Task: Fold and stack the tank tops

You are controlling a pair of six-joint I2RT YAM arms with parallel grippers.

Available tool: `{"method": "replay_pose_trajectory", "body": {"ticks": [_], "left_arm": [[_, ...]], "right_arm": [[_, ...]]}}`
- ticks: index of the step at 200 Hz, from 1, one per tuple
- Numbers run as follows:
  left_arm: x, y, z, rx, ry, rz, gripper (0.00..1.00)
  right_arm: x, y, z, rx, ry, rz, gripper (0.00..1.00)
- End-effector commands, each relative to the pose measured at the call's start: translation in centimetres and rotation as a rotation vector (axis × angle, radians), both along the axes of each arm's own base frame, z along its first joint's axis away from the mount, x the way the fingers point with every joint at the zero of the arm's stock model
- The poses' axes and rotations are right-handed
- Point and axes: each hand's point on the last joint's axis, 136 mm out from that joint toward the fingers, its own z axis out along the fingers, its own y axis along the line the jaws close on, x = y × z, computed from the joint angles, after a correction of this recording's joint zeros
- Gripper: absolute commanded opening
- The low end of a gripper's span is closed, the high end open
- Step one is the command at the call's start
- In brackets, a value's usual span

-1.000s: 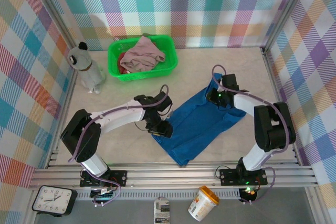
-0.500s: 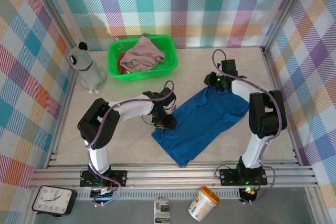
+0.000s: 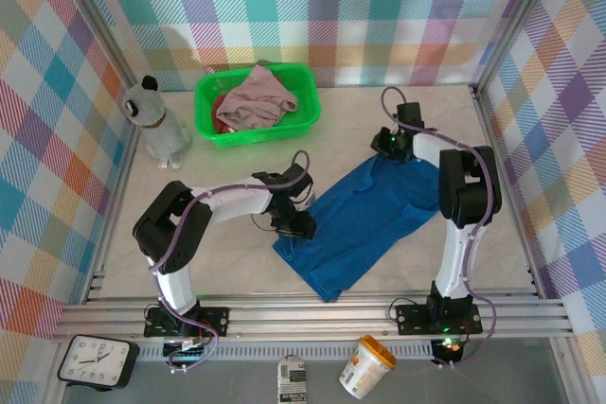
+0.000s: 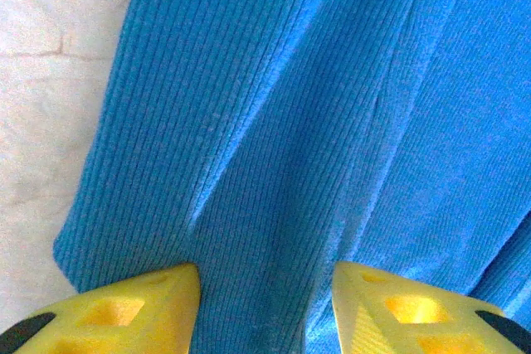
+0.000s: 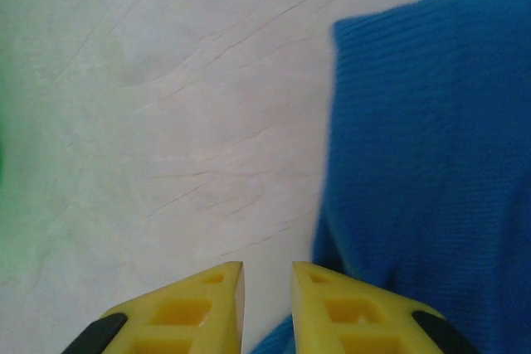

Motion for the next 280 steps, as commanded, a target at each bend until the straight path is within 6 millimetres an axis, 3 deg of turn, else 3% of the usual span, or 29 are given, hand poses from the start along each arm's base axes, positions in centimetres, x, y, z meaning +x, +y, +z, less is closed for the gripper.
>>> {"method": "replay_pose_trajectory", "body": {"ticks": [1,49,91,127,166,193,235,280], "left_arm": [[-3.2,2.4,-2.2,0.091,0.125,0.018,0.47],[-4.2,2.3,-1.8,0.081,0.147,0.020,0.47],[-4.0,1.8,-0.7,0.079,0.141,0.006,0.48],[-3.4,1.0,0.7,0.064,0.121,-0.004,0.48],[-2.5,0.5,2.9,0.055,0.079,-0.024,0.49],[-1.5,0.6,3.9,0.071,0.037,-0.036,0.49],[1.0,2.0,3.1,0.102,0.003,0.003,0.49],[2.3,2.9,2.1,0.113,0.019,0.017,0.49]], "right_arm": [[0.3,-2.4,-0.5,-0.071,0.022,-0.035,0.23],[-0.1,-5.8,-1.2,-0.055,0.052,-0.102,0.22],[0.7,-5.6,1.0,-0.039,0.016,-0.100,0.25],[1.9,-4.1,2.5,0.000,-0.021,-0.069,0.30],[2.3,-4.3,0.5,-0.001,0.041,-0.088,0.29],[1.8,-5.2,-0.7,-0.026,0.087,-0.122,0.22],[0.7,-6.6,-1.7,-0.074,0.145,-0.147,0.12],[-0.3,-8.5,-1.9,-0.069,0.173,-0.208,0.11]]}}
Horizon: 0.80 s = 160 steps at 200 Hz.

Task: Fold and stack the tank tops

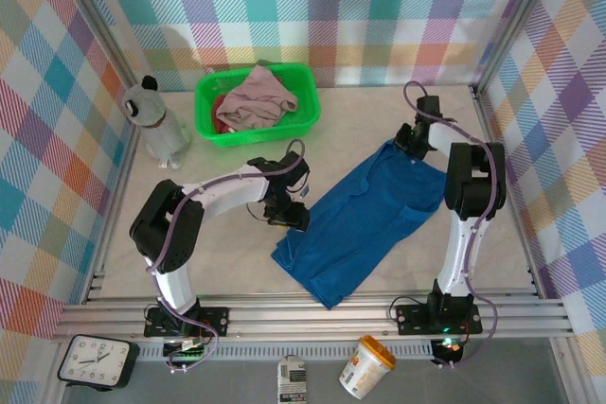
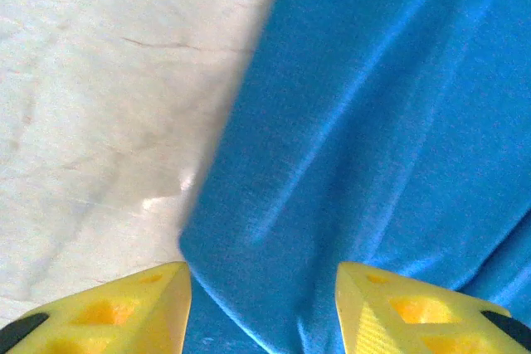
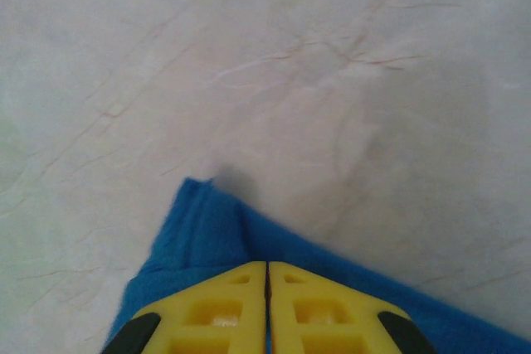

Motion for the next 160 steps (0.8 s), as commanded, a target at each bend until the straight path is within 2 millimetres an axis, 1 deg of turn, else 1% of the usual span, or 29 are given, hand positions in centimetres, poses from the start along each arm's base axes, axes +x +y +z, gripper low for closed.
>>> {"method": "replay_pose_trajectory", "body": {"ticks": [1,23,38,48,59,75,86,106,124,140,160], "left_arm": [[0.6,0.4,-0.6,0.020,0.013,-0.016,0.49],[0.2,0.2,-1.9,0.018,0.052,-0.023,0.48],[0.0,0.5,-2.7,0.035,0.064,-0.029,0.47],[-0.2,0.8,-3.0,0.050,0.069,-0.035,0.45],[-0.3,1.0,-3.2,0.057,0.076,-0.038,0.44],[-0.6,1.3,-3.3,0.068,0.083,-0.043,0.42],[-0.7,1.5,-3.4,0.072,0.087,-0.045,0.40],[-0.8,1.8,-3.0,0.062,0.099,-0.036,0.36],[-1.5,1.4,-2.7,0.029,0.126,-0.021,0.35],[-2.2,1.1,-2.4,0.000,0.155,0.002,0.35],[-2.7,1.5,-1.4,-0.011,0.145,0.021,0.39]], "right_arm": [[-1.2,-1.3,-0.5,-0.001,0.047,-0.040,0.11],[-1.0,-1.2,-0.9,0.028,0.061,-0.032,0.11],[-0.9,-0.9,-0.5,0.045,0.051,-0.016,0.11],[-0.8,-0.9,0.5,0.043,0.026,-0.008,0.11],[-0.9,-0.7,1.9,0.045,-0.009,0.004,0.12],[-1.7,0.2,3.9,0.085,-0.045,0.025,0.16],[-2.8,1.1,4.8,0.132,-0.050,0.039,0.20],[-5.6,3.0,5.4,0.205,-0.029,0.069,0.28],[-9.0,5.7,5.2,0.263,0.005,0.106,0.31],[-12.3,8.1,4.6,0.287,0.050,0.149,0.32],[-16.0,10.3,3.8,0.304,0.090,0.180,0.32]]}}
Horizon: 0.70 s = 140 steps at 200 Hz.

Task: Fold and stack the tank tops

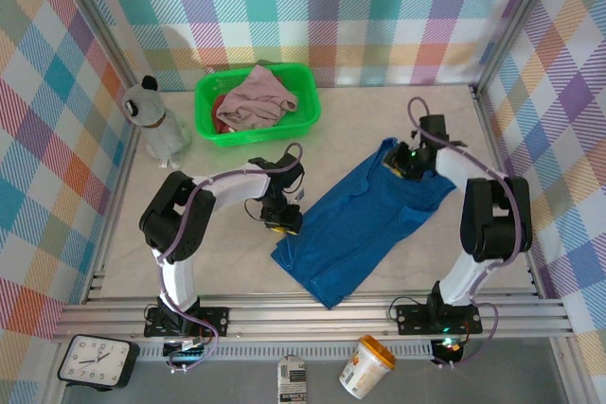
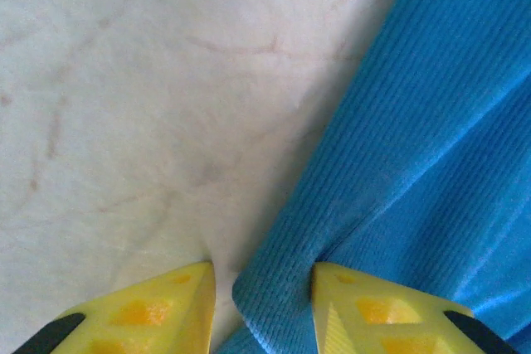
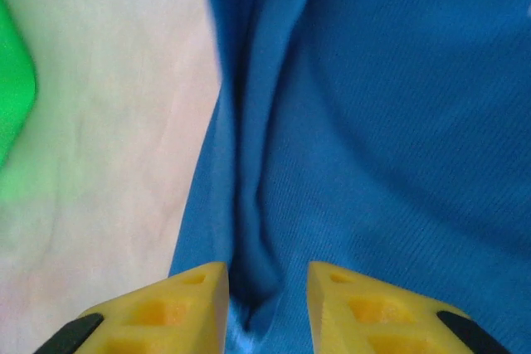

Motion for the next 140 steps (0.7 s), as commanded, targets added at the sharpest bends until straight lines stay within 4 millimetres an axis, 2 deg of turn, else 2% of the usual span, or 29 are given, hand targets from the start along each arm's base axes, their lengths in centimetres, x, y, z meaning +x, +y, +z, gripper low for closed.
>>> {"method": "replay_pose_trajectory", "body": {"ticks": [1,26,59,103,140], "left_arm": [[-2.1,0.4,1.4,-0.027,0.050,0.031,0.40],[-2.6,1.4,2.7,-0.011,0.032,0.035,0.44],[-3.5,3.1,2.7,0.007,0.040,0.077,0.40],[-3.7,2.6,1.3,-0.018,0.075,0.096,0.30],[-3.6,2.3,0.4,-0.020,0.086,0.090,0.28]], "right_arm": [[-4.4,3.3,-0.9,0.071,0.074,0.049,0.32],[-7.7,4.9,-2.0,0.060,0.115,0.109,0.33],[-10.5,5.0,-2.7,0.044,0.156,0.121,0.33],[-13.3,3.9,-4.2,-0.006,0.224,0.105,0.33],[-14.3,3.6,-5.0,-0.013,0.249,0.096,0.33]]}}
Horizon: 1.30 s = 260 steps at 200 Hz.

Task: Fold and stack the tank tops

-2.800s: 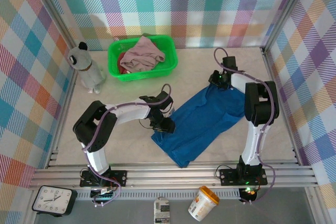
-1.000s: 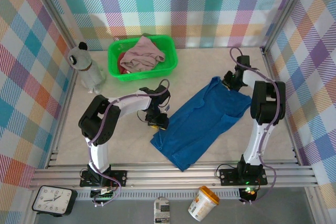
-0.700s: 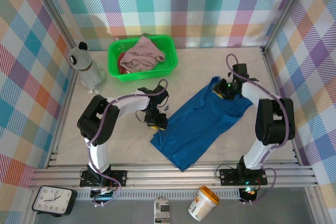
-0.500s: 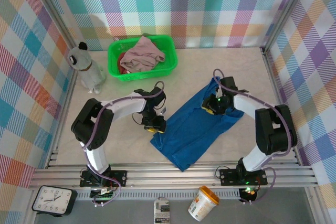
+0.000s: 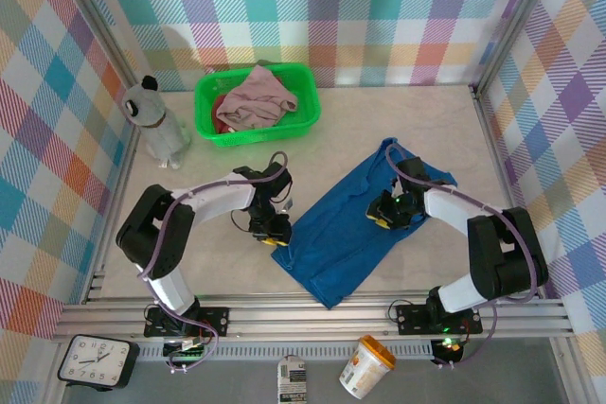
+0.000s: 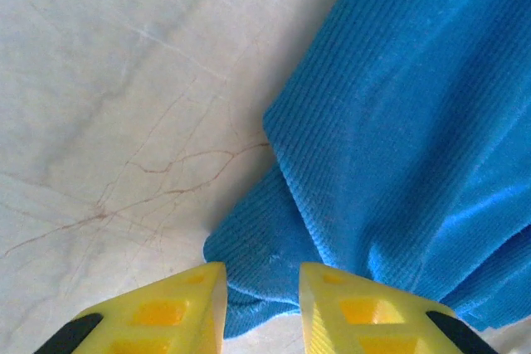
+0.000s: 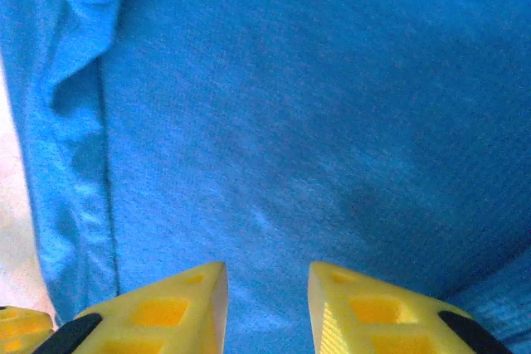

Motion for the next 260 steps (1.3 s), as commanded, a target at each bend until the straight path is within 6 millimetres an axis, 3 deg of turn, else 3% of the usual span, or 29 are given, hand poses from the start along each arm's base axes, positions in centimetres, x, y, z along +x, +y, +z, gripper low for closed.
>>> {"method": "replay_pose_trajectory", "body": {"ticks": [1,64,114,138,193,224,260], "left_arm": [[-0.2,-0.1,-0.8,-0.008,0.026,0.009,0.27],[0.1,1.0,-1.5,0.051,0.012,-0.002,0.23],[0.4,2.0,-1.4,0.095,-0.003,-0.014,0.29],[0.5,1.2,-1.5,0.051,0.007,0.001,0.29],[0.7,0.2,-1.7,0.005,0.016,0.015,0.23],[0.2,0.6,-2.1,0.017,0.035,0.012,0.17],[0.5,1.1,-1.2,0.046,0.009,-0.001,0.09]], "right_arm": [[-1.2,-0.3,-0.5,-0.014,0.033,-0.010,0.33],[-0.8,1.0,0.0,0.009,0.002,0.026,0.33],[-0.6,1.3,-0.3,0.008,0.008,0.031,0.33],[-0.4,1.5,-0.5,0.009,0.010,0.032,0.32],[0.0,1.6,-1.1,-0.002,0.019,0.032,0.32],[0.1,1.6,-1.5,-0.004,0.029,0.036,0.32],[0.1,1.5,-1.8,-0.011,0.037,0.032,0.32]]}}
